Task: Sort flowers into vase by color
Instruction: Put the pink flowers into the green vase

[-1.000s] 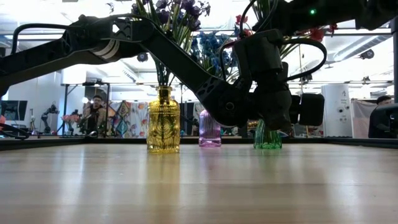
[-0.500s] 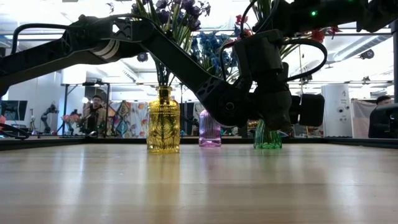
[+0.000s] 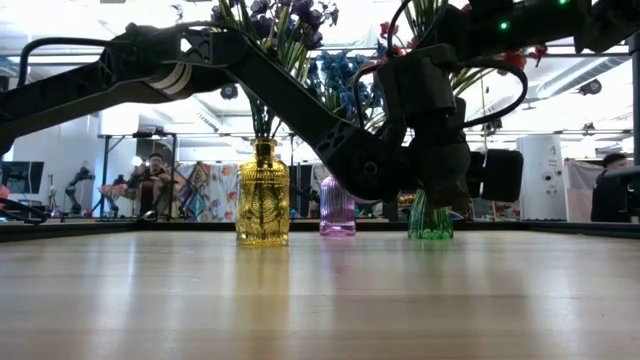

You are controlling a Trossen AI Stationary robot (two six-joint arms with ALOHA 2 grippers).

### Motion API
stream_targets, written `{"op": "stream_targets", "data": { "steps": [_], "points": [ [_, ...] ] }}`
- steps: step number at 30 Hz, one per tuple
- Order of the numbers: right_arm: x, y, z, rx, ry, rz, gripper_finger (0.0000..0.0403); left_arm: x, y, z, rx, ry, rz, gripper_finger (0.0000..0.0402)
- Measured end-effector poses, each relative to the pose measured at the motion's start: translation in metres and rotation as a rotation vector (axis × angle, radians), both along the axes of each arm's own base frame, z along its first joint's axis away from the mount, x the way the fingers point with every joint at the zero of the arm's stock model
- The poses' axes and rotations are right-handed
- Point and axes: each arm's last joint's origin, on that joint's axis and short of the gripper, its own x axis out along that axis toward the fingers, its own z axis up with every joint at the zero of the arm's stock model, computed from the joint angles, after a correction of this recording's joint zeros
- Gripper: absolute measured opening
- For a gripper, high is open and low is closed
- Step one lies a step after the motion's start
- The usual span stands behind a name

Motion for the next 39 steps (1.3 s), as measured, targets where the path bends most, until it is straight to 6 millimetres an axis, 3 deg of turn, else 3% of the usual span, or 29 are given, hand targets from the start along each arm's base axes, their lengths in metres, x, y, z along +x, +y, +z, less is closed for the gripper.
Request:
{"op": "stream_targets", "data": {
  "steps": [13, 29, 34, 39],
  "points": [
    [-0.001, 0.0, 0.001, 0.01, -0.008, -0.004, 0.0028, -0.001, -0.012, 0.001, 0.005, 0.012, -0.011, 0.0171],
    [-0.001, 0.0, -0.005, 0.061, 0.012, -0.005, 0.0028, -0.012, -0.037, 0.021, 0.056, 0.027, 0.006, 0.0171],
    [0.0, 0.0, -0.008, 0.078, 0.033, -0.005, 0.0028, -0.017, -0.047, 0.031, 0.065, 0.033, 0.01, 0.0171],
    [0.0, 0.0, -0.009, 0.092, 0.038, -0.005, 0.0028, -0.026, -0.058, 0.054, 0.075, -0.007, 0.003, 0.0171]
  ]
}}
